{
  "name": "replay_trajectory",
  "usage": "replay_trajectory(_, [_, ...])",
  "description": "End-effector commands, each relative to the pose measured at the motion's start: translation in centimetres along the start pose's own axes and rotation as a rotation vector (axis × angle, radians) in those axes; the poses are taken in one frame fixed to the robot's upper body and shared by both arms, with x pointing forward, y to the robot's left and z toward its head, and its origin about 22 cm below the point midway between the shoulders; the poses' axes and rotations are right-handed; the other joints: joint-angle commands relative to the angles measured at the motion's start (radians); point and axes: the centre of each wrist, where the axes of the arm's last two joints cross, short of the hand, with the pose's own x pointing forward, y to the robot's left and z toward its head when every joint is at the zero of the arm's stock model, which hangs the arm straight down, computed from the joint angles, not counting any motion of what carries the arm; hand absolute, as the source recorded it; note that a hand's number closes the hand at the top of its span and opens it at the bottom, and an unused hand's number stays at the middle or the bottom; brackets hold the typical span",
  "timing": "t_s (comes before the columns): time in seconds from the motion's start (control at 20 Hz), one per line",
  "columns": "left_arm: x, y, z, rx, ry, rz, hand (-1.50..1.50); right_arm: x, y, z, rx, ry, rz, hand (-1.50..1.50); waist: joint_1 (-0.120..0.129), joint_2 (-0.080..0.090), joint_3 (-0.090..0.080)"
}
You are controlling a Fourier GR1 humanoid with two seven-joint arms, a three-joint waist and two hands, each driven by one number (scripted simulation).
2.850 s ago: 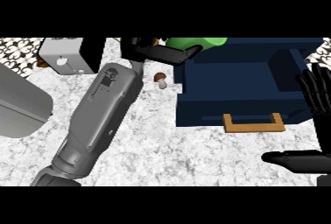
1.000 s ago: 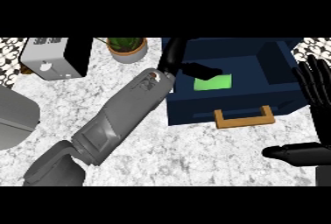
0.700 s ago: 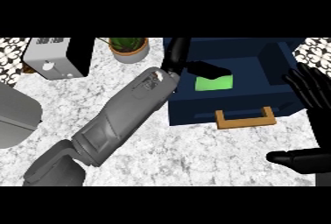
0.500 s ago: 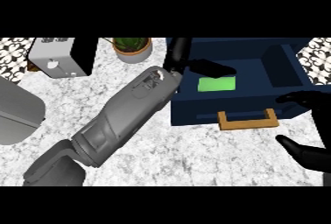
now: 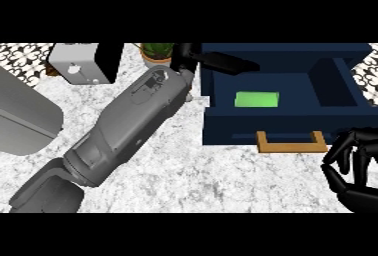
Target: Pick up the cup, place it into the drawer and close the drawer
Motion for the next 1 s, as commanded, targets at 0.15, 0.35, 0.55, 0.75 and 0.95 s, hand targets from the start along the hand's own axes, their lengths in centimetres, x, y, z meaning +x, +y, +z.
replay_trajectory(0.15, [0.5,4.4,1.3,0.042,-0.003,0.010,-1.50,-1.1,1.2,-0.3,-0.004,0.098,0.180,1.50,0.036,-0.004,0.000])
replay_trajectory(0.35, [2.5,8.1,1.2,0.058,-0.003,0.043,-1.50,-0.4,3.5,-2.7,-0.028,0.106,0.225,1.50,0.033,-0.002,0.000])
replay_trajectory(0.55, [1.1,10.1,3.6,0.100,0.030,0.064,-1.50,-4.5,5.9,-2.5,0.030,0.127,0.299,1.50,0.028,0.001,0.001])
replay_trajectory(0.75, [0.8,13.4,5.4,0.102,0.013,0.081,-1.50,-5.1,6.1,-4.4,0.129,0.167,0.483,1.50,0.044,0.002,0.000])
replay_trajectory(0.95, [0.4,14.7,7.1,0.112,0.022,0.066,-1.50,-7.5,7.0,-6.0,0.199,0.197,0.638,1.50,0.045,0.005,0.000])
